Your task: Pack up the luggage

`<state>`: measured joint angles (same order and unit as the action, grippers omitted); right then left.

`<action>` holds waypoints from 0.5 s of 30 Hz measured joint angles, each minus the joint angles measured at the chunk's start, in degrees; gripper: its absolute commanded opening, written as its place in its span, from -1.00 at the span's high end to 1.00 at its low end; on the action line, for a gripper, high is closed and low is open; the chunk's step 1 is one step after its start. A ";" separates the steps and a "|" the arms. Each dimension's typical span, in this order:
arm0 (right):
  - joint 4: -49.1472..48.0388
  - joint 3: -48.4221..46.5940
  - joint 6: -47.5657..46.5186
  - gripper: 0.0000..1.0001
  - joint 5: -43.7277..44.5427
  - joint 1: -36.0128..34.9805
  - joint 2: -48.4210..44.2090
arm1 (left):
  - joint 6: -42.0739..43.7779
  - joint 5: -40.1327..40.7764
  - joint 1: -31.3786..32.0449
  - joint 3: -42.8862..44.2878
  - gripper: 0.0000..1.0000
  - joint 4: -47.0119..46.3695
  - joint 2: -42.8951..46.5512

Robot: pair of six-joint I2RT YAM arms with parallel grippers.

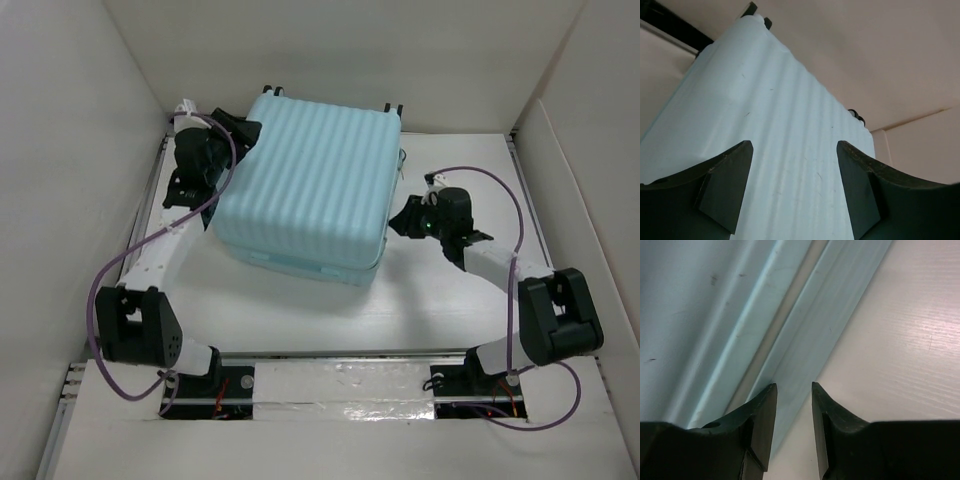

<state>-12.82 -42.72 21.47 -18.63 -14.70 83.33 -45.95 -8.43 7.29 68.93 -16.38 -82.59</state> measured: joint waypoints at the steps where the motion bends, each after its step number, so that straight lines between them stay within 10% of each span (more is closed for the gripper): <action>1: -0.22 0.48 0.04 0.33 -0.20 0.63 -1.31 | 0.17 1.20 0.00 -1.38 -0.24 0.52 1.79; 8: -2.12 7.06 0.17 1.00 -4.39 5.31 -16.00 | 0.83 4.52 0.11 -10.88 0.98 -2.43 26.67; 15: -6.84 24.09 0.81 1.00 -12.96 5.55 -32.63 | 3.65 -2.80 0.13 -29.18 1.00 -2.69 48.19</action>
<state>-19.66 -18.63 22.28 -31.59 -9.15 50.70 -42.30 -11.22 7.42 39.75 -19.07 -34.39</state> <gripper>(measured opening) 0.010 0.003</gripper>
